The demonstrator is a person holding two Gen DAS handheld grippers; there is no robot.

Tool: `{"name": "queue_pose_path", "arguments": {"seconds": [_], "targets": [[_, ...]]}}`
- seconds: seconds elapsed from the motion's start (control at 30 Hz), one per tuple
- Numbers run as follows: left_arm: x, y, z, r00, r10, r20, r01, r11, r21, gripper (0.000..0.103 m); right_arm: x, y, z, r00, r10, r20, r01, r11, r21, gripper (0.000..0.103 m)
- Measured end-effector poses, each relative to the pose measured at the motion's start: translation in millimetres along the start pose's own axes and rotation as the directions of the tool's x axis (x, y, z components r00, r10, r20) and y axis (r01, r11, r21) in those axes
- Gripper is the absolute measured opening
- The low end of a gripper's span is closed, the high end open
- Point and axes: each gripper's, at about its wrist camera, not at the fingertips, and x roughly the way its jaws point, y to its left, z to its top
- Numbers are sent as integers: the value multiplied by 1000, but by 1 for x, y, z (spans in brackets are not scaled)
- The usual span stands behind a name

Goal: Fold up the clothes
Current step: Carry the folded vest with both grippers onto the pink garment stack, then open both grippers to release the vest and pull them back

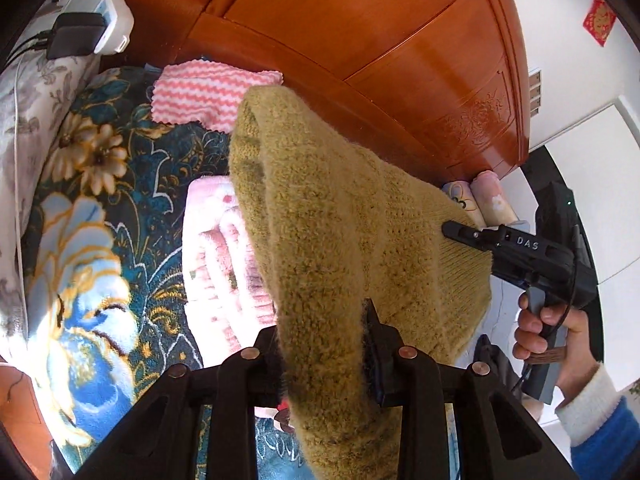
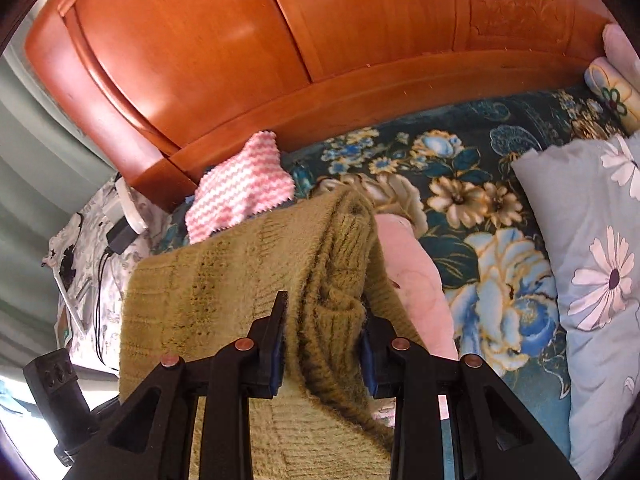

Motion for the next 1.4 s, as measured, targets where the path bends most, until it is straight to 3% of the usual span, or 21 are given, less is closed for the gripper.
{"name": "queue_pose_path", "arguments": {"seconds": [0.2, 0.3, 0.43, 0.57, 0.7, 0.8, 0.9, 0.97, 1.13, 1.27, 1.4], "targets": [[-10, 8, -1, 998, -28, -63, 24, 998, -65, 42, 15, -19, -14, 1000, 8, -14, -7, 997, 72, 38], [-27, 7, 4, 999, -1, -47, -3, 997, -77, 44, 0, -23, -10, 1000, -5, 14, 4, 995, 98, 40], [-52, -4, 14, 995, 91, 35, -90, 996, -22, 44, -27, -31, -8, 996, -58, 68, 48, 989, 137, 41], [-58, -42, 28, 990, 120, 79, -130, 983, 129, 44, -43, -8, -17, 988, -120, 97, 117, 992, 42, 41], [-44, -74, 38, 989, 108, 100, -131, 955, 266, 44, -38, 33, -33, 995, -59, 81, 66, 993, -95, 41], [-25, -72, 42, 983, 166, 82, -183, 938, 294, 44, -25, 62, -48, 999, -32, 40, 40, 976, -215, 41], [-10, -58, 38, 979, 187, 83, -204, 933, 296, 44, -14, 67, -61, 996, -77, 45, 87, 952, -294, 41], [2, -51, 35, 973, 215, 78, -229, 924, 307, 44, -7, 56, -64, 990, -126, 64, 139, 951, -276, 41], [21, -39, 32, 971, 229, 69, -239, 917, 319, 44, 9, 21, -64, 993, -105, 58, 112, 984, -138, 41], [28, -40, 31, 966, 251, 67, -259, 904, 341, 44, 23, 17, -67, 990, -123, 62, 130, 984, -120, 42], [17, -49, 31, 961, 271, 62, -277, 908, 316, 44, 23, 24, -67, 987, -145, 68, 152, 982, -114, 47]]}}
